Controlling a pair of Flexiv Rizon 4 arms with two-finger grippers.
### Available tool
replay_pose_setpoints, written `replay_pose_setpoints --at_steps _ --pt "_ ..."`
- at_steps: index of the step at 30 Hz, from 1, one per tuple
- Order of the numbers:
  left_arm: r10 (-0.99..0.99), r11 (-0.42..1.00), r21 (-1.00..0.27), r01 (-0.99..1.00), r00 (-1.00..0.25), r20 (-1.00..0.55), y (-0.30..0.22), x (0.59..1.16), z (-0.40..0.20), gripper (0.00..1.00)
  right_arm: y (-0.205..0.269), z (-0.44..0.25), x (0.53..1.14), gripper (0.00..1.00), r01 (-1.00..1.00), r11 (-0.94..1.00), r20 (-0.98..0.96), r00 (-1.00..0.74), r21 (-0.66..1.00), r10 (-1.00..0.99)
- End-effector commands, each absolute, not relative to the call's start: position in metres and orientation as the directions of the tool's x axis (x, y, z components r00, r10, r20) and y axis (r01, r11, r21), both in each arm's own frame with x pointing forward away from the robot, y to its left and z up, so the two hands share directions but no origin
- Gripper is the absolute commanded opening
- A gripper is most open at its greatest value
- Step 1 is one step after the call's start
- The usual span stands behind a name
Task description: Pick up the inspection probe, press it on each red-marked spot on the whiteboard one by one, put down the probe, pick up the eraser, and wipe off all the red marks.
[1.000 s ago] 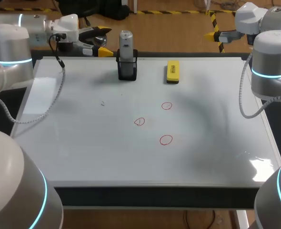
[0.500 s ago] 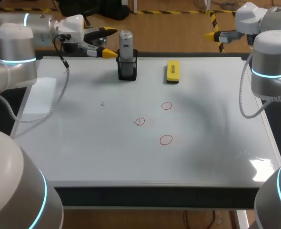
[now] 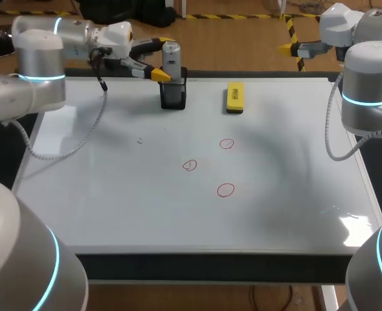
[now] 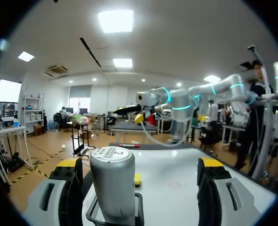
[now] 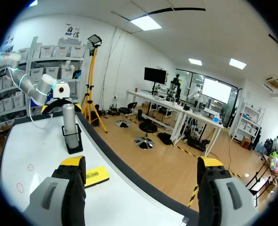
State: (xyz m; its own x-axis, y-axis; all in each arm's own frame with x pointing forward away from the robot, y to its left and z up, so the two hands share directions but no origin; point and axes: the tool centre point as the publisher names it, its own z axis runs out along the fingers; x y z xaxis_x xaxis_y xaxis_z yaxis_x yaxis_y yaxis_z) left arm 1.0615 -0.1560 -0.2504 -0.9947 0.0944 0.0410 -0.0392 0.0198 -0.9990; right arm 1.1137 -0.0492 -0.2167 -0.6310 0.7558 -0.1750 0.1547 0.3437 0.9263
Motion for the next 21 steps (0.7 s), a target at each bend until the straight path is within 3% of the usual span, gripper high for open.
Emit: replay_pose_setpoints --at_steps 1,21 --pt "0.179 0.002 -0.999 -0.041 -0.983 0.041 -0.162 1.072 -0.261 1.0 -0.05 -0.216 1.114 1.0 0.156 0.345 -0.175 -0.632 0.926 0.755" --pt "0.168 -0.001 -0.999 -0.037 -0.985 0.036 -0.183 1.072 -0.276 1.0 -0.05 -0.216 1.114 1.0 0.156 0.345 -0.175 -0.632 0.926 0.755"
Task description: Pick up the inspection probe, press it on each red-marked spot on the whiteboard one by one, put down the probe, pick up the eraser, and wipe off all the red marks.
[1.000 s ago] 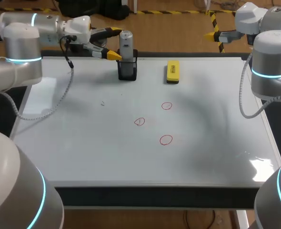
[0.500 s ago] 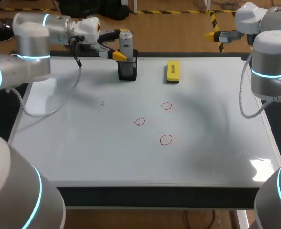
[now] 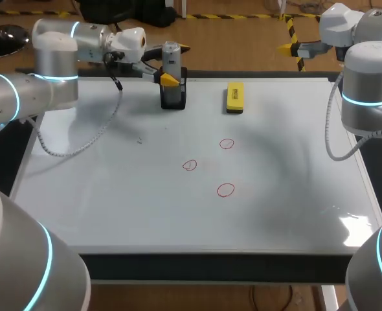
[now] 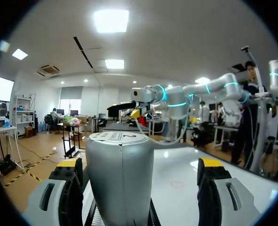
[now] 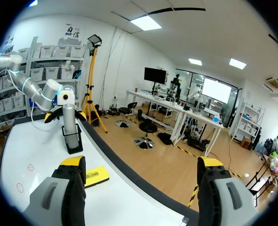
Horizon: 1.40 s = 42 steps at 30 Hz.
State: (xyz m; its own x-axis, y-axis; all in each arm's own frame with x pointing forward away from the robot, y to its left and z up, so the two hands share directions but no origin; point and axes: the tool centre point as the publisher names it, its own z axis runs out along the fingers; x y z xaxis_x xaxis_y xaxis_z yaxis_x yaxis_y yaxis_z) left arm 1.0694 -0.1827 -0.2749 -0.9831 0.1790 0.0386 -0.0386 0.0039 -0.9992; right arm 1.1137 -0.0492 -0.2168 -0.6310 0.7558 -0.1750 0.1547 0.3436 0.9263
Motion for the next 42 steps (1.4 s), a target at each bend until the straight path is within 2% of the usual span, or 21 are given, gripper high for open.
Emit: replay_pose_setpoints --at_steps 1,23,35,37,39,41,42 --pt "0.149 0.0 -0.999 -0.037 -0.988 0.036 -0.182 1.072 -0.276 1.0 -0.05 -0.216 1.114 1.0 0.156 0.345 -0.175 -0.632 0.926 0.755" --pt "-0.064 0.023 -1.0 -0.015 -0.998 0.013 -0.192 1.061 -0.278 1.0 -0.05 -0.216 1.114 1.0 0.156 0.345 -0.175 -0.632 0.926 0.755" --pt "-0.172 0.037 -0.999 -0.025 -0.985 0.018 -0.185 1.075 -0.285 1.0 -0.05 -0.216 1.114 1.0 0.156 0.345 -0.175 -0.632 0.926 0.755" --pt "-0.174 0.029 -0.999 -0.025 -0.985 0.019 -0.185 1.077 -0.286 0.9 -0.05 -0.216 1.114 1.0 0.156 0.345 -0.175 -0.632 0.926 0.755" --pt "-0.178 0.03 -0.999 -0.025 -0.984 0.02 -0.185 1.078 -0.288 0.94 -0.05 -0.216 1.114 1.0 0.156 0.345 -0.175 -0.632 0.926 0.755" --pt "-0.178 0.026 -0.999 -0.027 -0.984 0.021 -0.184 1.081 -0.29 0.92 -0.05 -0.216 1.114 1.0 0.156 0.345 -0.175 -0.632 0.926 0.755" --pt "-0.177 0.025 -0.999 -0.027 -0.984 0.022 -0.184 1.081 -0.29 0.87 -0.05 -0.216 1.114 1.0 0.156 0.345 -0.175 -0.632 0.926 0.755"
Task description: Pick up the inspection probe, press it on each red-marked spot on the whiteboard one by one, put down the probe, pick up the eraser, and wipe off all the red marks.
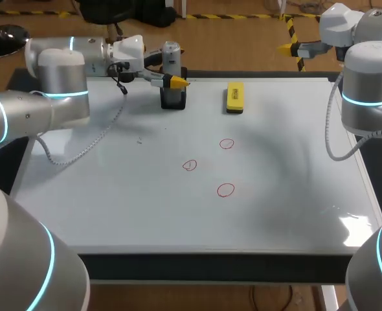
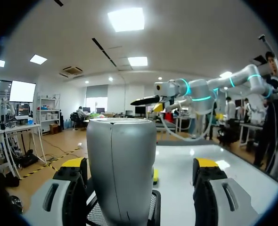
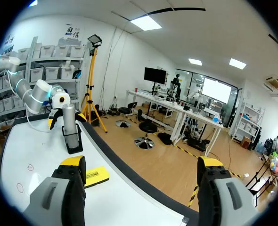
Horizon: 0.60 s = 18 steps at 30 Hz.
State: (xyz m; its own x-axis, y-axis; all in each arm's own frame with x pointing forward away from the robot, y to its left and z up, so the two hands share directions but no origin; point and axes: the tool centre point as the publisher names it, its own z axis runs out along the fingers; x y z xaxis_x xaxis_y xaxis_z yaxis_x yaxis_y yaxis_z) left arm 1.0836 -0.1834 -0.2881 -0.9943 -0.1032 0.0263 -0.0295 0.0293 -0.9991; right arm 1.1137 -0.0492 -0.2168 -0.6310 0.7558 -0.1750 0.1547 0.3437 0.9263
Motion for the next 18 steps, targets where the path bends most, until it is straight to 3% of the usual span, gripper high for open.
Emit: replay_pose_setpoints --at_steps 1,2,3,4,5,6,7,9,14,17,18 --pt "-0.177 0.025 -0.999 -0.027 -0.984 0.022 -0.183 1.083 -0.292 0.45 -0.05 -0.216 1.114 1.0 0.156 0.345 -0.175 -0.632 0.926 0.755" --pt "-0.176 0.024 -0.999 -0.027 -0.984 0.022 -0.183 1.084 -0.292 0.36 -0.05 -0.216 1.114 1.0 0.156 0.345 -0.175 -0.632 0.926 0.755" --pt "-0.174 0.024 -0.999 -0.026 -0.984 0.021 -0.182 1.084 -0.292 0.44 -0.05 -0.216 1.114 1.0 0.156 0.345 -0.175 -0.632 0.926 0.755" --pt "-0.174 0.024 -0.999 -0.025 -0.985 0.021 -0.182 1.085 -0.292 0.82 -0.05 -0.216 1.114 1.0 0.156 0.345 -0.175 -0.632 0.926 0.755" --pt "-0.17 0.024 -0.999 -0.022 -0.985 0.018 -0.181 1.086 -0.292 1.0 -0.05 -0.216 1.114 1.0 0.156 0.345 -0.175 -0.632 0.926 0.755" --pt "-0.171 0.025 -0.999 -0.022 -0.985 0.017 -0.18 1.086 -0.292 0.67 -0.05 -0.216 1.114 1.0 0.156 0.345 -0.175 -0.632 0.926 0.755" --pt "-0.172 0.026 -0.999 -0.021 -0.985 0.017 -0.179 1.087 -0.292 0.5 -0.05 -0.216 1.114 1.0 0.156 0.345 -0.175 -0.632 0.926 0.755" --pt "-0.172 0.027 -0.999 -0.021 -0.985 0.016 -0.177 1.088 -0.292 0.43 -0.05 -0.216 1.114 1.0 0.156 0.345 -0.175 -0.632 0.926 0.755" --pt "-0.168 0.029 -0.999 -0.018 -0.986 0.013 -0.174 1.089 -0.292 0.38 -0.05 -0.216 1.114 1.0 0.156 0.345 -0.175 -0.632 0.926 0.755" --pt "-0.166 0.033 -0.999 -0.016 -0.986 0.011 -0.173 1.09 -0.292 0.26 -0.05 -0.216 1.114 1.0 0.156 0.345 -0.175 -0.632 0.926 0.755" --pt "-0.165 0.034 -0.999 -0.016 -0.986 0.01 -0.173 1.09 -0.292 0.28 -0.05 -0.216 1.114 1.0 0.156 0.345 -0.175 -0.632 0.926 0.755"
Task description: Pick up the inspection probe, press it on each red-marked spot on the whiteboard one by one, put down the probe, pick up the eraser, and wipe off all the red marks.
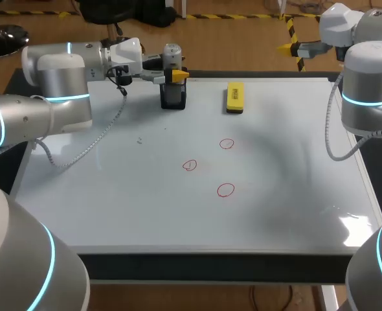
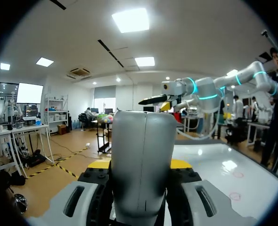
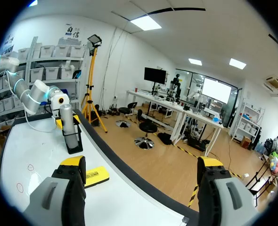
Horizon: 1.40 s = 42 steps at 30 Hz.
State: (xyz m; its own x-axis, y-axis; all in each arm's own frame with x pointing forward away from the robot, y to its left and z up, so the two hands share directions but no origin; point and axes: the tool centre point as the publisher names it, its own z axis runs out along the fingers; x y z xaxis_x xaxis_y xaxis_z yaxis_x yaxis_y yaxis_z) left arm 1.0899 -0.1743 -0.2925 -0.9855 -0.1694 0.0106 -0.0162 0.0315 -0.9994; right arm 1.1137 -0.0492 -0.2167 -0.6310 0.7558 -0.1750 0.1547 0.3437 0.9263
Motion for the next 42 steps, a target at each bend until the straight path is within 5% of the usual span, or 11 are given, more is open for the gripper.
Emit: replay_pose_setpoints --at_steps 1,2,5,6,42 --pt "-0.164 0.035 -0.999 -0.016 -0.986 0.01 -0.172 1.09 -0.292 0.26 -0.05 -0.216 1.114 1.0 0.156 0.345 -0.175 -0.632 0.926 0.755" --pt "-0.162 0.036 -0.999 -0.016 -0.987 0.01 -0.172 1.09 -0.292 0.09 -0.05 -0.216 1.114 1.0 0.156 0.345 -0.175 -0.632 0.926 0.755" --pt "-0.157 0.039 -0.999 -0.015 -0.988 0.008 -0.171 1.091 -0.292 0.1 -0.05 -0.216 1.114 1.0 0.156 0.345 -0.175 -0.632 0.926 0.755" --pt "-0.157 0.039 -0.999 -0.014 -0.988 0.008 -0.17 1.091 -0.292 0.0 -0.05 -0.216 1.114 1.0 0.156 0.345 -0.175 -0.632 0.926 0.755" --pt "-0.146 0.04 -0.999 0.003 -0.989 -0.009 -0.178 1.1 -0.224 0.0 -0.05 -0.216 1.114 1.0 0.156 0.345 -0.175 -0.632 0.926 0.755"
